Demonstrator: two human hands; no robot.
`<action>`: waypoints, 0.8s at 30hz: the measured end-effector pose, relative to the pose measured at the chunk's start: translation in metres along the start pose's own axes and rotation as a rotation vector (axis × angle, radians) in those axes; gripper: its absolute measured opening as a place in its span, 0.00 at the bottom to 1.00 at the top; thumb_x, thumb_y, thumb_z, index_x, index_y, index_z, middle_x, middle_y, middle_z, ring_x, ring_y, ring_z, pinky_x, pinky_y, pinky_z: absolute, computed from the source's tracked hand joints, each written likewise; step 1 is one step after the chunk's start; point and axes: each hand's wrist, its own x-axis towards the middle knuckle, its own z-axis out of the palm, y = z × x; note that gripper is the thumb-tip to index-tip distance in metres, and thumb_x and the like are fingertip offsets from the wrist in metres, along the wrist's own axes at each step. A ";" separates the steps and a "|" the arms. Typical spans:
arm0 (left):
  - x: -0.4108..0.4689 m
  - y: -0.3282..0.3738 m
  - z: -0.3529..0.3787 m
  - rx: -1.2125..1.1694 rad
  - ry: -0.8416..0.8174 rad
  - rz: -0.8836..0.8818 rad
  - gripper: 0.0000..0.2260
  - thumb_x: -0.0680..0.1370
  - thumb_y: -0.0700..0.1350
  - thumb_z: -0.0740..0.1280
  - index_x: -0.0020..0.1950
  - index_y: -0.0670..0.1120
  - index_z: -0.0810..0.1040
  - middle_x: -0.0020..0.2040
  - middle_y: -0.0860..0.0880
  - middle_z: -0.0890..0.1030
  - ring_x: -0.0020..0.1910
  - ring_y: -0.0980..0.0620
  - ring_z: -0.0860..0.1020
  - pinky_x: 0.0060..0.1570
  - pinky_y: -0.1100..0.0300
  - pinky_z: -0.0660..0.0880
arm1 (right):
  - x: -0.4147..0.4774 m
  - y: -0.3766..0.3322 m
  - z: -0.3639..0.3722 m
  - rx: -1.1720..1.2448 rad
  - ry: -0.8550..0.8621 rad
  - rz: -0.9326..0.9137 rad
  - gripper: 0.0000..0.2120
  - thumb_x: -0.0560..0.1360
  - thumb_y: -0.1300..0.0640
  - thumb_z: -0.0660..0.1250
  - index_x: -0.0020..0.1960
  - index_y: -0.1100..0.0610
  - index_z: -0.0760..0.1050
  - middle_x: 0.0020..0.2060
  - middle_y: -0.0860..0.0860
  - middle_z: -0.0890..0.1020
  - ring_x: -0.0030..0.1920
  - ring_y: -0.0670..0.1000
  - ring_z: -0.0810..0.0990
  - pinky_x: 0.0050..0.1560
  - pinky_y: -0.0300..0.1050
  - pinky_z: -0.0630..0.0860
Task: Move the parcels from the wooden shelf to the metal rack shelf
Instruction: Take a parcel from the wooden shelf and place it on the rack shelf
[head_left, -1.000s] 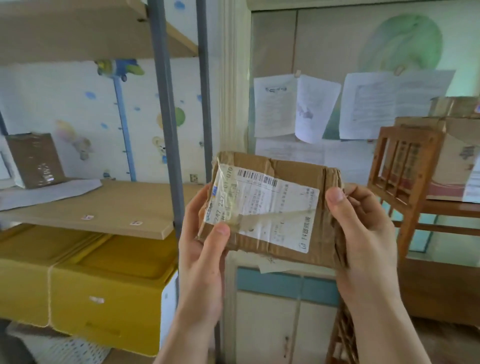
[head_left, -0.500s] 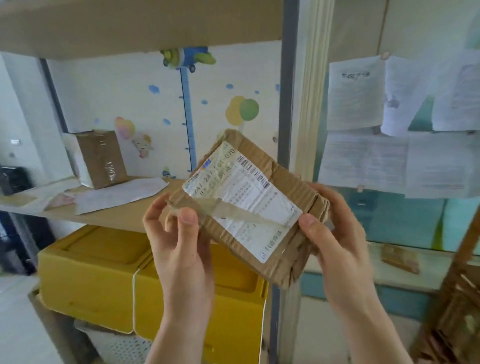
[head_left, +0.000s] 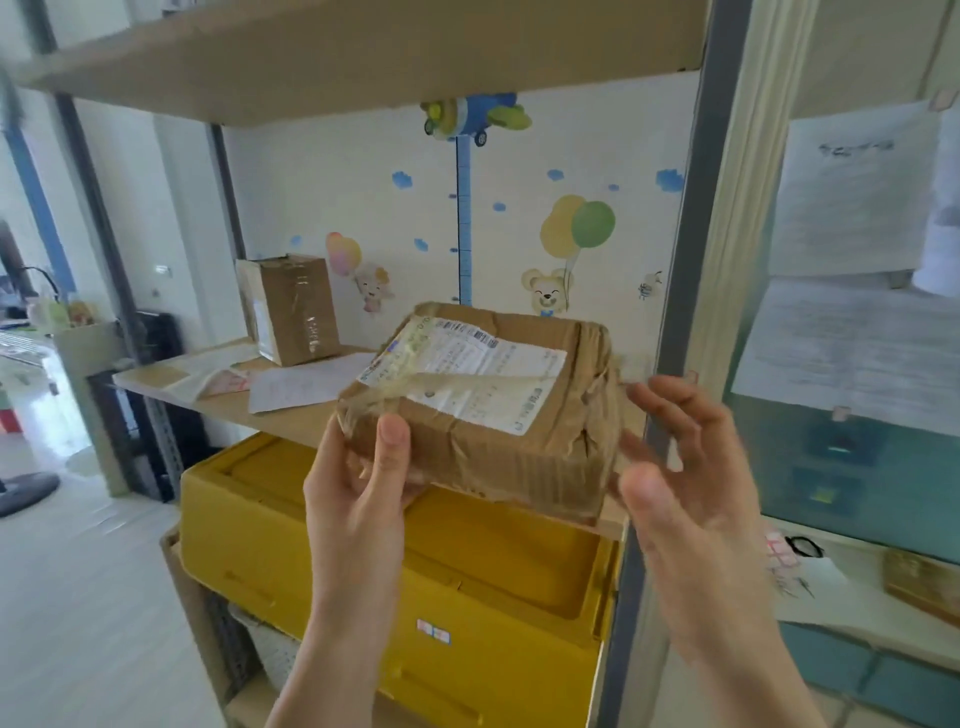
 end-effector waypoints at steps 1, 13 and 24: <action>0.003 -0.002 -0.003 0.105 0.010 0.014 0.16 0.74 0.65 0.68 0.57 0.59 0.82 0.53 0.57 0.88 0.55 0.55 0.86 0.57 0.47 0.83 | 0.001 0.003 0.003 -0.065 -0.069 0.007 0.42 0.60 0.41 0.83 0.69 0.52 0.72 0.65 0.48 0.83 0.63 0.52 0.85 0.55 0.50 0.84; 0.106 -0.034 -0.044 0.521 -0.168 0.044 0.16 0.80 0.59 0.59 0.55 0.53 0.82 0.45 0.52 0.87 0.48 0.55 0.85 0.43 0.62 0.82 | 0.067 0.076 0.028 -0.468 -0.012 -0.012 0.37 0.66 0.34 0.72 0.71 0.49 0.74 0.62 0.41 0.84 0.66 0.43 0.81 0.59 0.53 0.83; 0.210 -0.160 -0.058 0.927 -0.312 -0.148 0.08 0.86 0.44 0.62 0.60 0.42 0.76 0.47 0.48 0.82 0.49 0.45 0.82 0.45 0.53 0.75 | 0.139 0.186 0.058 -0.790 0.099 0.250 0.25 0.77 0.54 0.74 0.72 0.54 0.74 0.59 0.42 0.82 0.62 0.44 0.81 0.46 0.21 0.73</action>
